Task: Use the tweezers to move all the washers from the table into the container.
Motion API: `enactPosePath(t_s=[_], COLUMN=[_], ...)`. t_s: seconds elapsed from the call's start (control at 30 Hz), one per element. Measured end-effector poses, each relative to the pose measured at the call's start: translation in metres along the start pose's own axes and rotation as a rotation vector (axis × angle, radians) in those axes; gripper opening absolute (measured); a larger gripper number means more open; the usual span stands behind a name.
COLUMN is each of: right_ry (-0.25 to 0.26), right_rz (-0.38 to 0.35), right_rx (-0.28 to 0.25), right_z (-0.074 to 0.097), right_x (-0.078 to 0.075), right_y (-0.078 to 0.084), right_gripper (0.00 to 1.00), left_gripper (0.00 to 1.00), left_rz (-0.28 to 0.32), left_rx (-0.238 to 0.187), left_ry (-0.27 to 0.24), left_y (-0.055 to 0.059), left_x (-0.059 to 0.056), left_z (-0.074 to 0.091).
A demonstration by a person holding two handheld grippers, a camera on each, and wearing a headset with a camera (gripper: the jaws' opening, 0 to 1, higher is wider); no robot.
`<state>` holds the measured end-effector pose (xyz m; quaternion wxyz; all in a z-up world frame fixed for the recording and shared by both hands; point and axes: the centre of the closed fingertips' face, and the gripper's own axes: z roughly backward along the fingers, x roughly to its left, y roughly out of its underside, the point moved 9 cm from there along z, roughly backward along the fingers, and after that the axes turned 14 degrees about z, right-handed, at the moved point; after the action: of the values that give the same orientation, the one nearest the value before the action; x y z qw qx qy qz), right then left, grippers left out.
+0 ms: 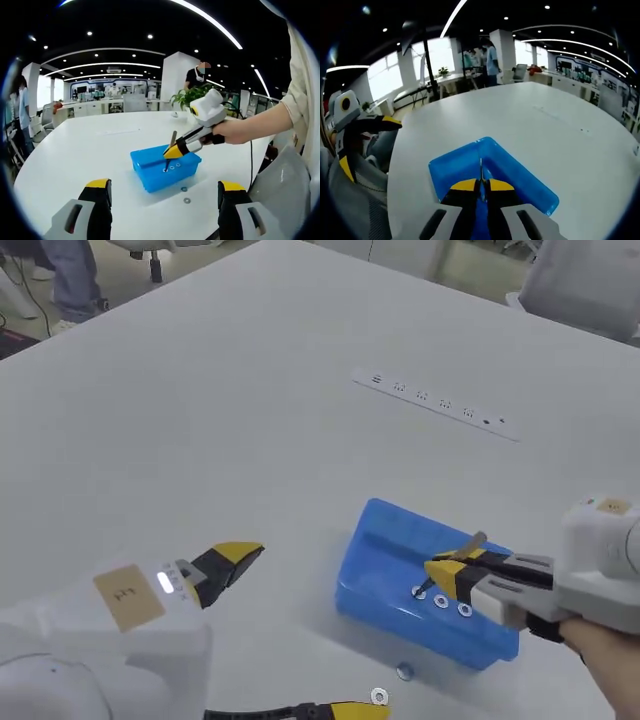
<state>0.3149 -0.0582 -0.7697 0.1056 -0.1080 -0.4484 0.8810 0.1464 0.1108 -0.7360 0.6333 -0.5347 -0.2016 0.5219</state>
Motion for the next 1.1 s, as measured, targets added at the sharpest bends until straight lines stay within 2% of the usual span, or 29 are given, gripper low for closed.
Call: enactPosePath(t_s=[0.13, 0.6, 0.83, 0.97, 1.1], right_ry=[0.018, 0.033, 0.022, 0.012, -0.006], right_rz=[0.017, 0.0, 0.0, 0.016, 0.005], right_rx=[-0.013, -0.131, -0.152, -0.135, -0.146], right_z=[0.006, 0.039, 0.051, 0.054, 0.056], right_x=[0.001, 0.016, 0.03, 0.038, 0.045], right_y=[-0.002, -0.022, -0.025, -0.023, -0.021], right_gripper=[0.04, 0.03, 0.03, 0.03, 0.03], left_gripper=[0.89, 0.89, 0.89, 0.89, 0.89], left_rz=[0.001, -0.002, -0.003, -0.005, -0.006], left_rx=[0.0, 0.0, 0.0, 0.002, 0.003], left_ry=[0.001, 0.005, 0.007, 0.011, 0.012], left_y=[0.0, 0.0, 0.0, 0.0, 0.001], left_x=[0.0, 0.0, -0.001, -0.001, -0.002], left_z=[0.0, -0.001, -0.001, -0.001, -0.001])
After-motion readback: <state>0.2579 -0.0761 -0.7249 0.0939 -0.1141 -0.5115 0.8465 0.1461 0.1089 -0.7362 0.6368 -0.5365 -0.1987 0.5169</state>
